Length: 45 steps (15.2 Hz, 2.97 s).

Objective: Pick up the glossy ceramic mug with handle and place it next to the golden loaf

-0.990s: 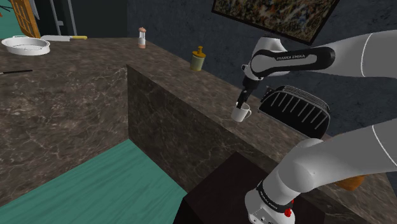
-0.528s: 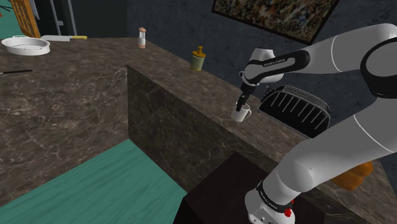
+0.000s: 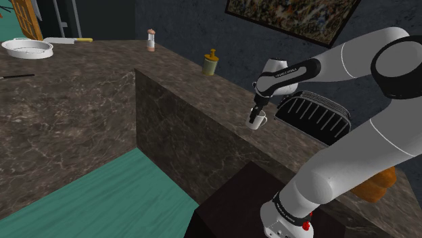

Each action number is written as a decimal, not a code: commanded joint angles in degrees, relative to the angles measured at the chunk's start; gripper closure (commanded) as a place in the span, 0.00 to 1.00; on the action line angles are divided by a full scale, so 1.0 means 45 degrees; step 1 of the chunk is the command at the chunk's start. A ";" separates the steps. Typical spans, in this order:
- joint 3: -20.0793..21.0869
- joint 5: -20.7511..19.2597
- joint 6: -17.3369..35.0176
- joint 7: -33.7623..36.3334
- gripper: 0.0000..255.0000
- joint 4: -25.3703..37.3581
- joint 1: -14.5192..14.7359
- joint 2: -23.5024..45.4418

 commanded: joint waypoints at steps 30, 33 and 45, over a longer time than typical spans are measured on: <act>0.0367 -0.0148 -0.2655 0.0060 1.00 0.1266 -0.0031 -0.1434; 0.0446 -0.0141 -0.3210 0.0047 1.00 0.1606 -0.0026 -0.1654; 0.0735 -0.0045 -0.5354 -0.0059 1.00 0.3190 0.0022 -0.2228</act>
